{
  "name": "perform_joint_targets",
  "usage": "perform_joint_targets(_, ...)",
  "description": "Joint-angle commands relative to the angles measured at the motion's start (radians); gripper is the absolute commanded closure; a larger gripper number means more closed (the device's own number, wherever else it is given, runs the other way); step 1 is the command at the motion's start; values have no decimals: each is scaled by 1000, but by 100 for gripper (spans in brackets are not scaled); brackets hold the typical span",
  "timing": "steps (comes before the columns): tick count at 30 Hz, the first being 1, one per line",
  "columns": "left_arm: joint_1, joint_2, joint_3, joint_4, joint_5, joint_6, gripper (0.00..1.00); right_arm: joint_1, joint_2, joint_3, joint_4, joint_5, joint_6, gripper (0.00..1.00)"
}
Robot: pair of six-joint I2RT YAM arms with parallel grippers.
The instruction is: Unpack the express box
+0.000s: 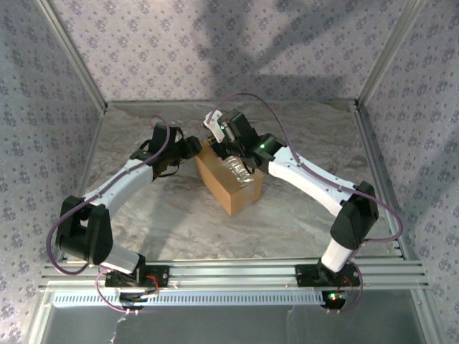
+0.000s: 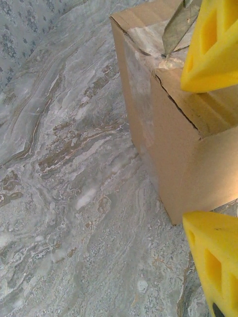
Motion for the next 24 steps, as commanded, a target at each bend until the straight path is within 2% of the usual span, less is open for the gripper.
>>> perform_joint_targets(1,-9,-5,-11,-25,-24,7,36,4,1,-40,-136,-25,27,100)
perform_joint_targets(24,-9,-10,-6,-36,-47,16,36,1,-43,-29,-140,-1,7,100)
